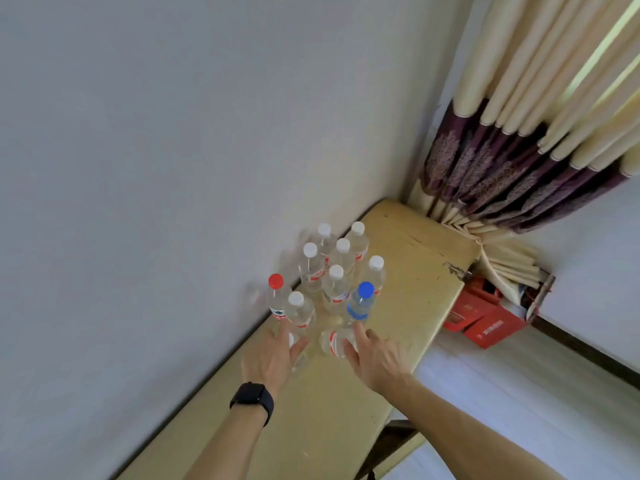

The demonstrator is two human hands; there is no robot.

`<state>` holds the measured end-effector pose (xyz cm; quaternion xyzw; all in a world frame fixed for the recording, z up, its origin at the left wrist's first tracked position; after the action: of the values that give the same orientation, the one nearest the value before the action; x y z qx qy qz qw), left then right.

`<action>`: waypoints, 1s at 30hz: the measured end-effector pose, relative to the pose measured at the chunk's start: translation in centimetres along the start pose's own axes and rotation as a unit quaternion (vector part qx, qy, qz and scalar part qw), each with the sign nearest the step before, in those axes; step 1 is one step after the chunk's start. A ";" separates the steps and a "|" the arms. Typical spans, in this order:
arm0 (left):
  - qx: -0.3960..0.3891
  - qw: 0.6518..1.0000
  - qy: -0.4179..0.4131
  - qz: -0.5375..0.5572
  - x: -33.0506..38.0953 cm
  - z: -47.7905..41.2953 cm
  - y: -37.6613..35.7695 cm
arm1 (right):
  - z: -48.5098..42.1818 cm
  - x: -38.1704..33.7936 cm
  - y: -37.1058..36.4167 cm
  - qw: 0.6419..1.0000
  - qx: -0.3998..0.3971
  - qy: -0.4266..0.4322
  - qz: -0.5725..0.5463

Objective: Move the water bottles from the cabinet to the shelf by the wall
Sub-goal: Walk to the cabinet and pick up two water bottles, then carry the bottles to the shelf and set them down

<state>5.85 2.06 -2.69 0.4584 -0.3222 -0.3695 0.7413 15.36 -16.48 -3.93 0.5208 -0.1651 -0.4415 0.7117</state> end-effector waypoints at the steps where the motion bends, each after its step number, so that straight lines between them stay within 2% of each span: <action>1: -0.001 1.000 -0.003 -0.003 0.5 0.1 0.5 | 0.6 0.8 -0.2 1.000 -0.005 -0.006 -0.006; 5: -0.021 0.996 -0.046 -0.079 3.6 1.3 1.2 | 3.5 4.1 -0.7 0.998 -0.010 -0.016 -0.056; 8: -0.067 0.992 -0.077 -0.072 5.8 2.6 -0.9 | 7.0 7.2 -0.9 0.994 0.026 -0.032 -0.102; 11: -0.091 0.982 -0.101 -0.133 9.4 3.3 -2.7 | 12.1 11.4 -2.0 0.987 0.048 -0.064 -0.140; 15: -0.127 0.948 -0.183 -0.225 17.6 6.3 -3.9 | 21.3 17.4 -4.6 0.966 0.088 -0.128 -0.207; 18: -0.137 0.923 -0.266 -0.240 24.7 10.4 -5.6 | 29.7 21.8 -6.5 0.942 0.108 -0.205 -0.241; 23: -0.142 0.851 -0.444 -0.241 39.2 20.6 -9.4 | 46.0 28.6 -7.8 0.876 0.169 -0.383 -0.240; 30: -0.131 0.724 -0.633 -0.240 58.5 37.7 -14.1 | 67.7 34.3 -9.7 0.726 0.263 -0.586 -0.244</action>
<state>1.84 -68.22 6.48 0.0782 -0.5446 -0.7777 0.3041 -17.05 -84.92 7.04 0.3471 -0.5259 -0.7564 0.1755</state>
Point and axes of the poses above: each hand's wrist, its own z-axis away from the middle knuckle, its own y-axis out of the back of the hand, x = y × z, the point moved 4 cm from there along -z, towards the middle knuckle, and after that the axes turned 9 degrees about -x, right-handed, at the moved point
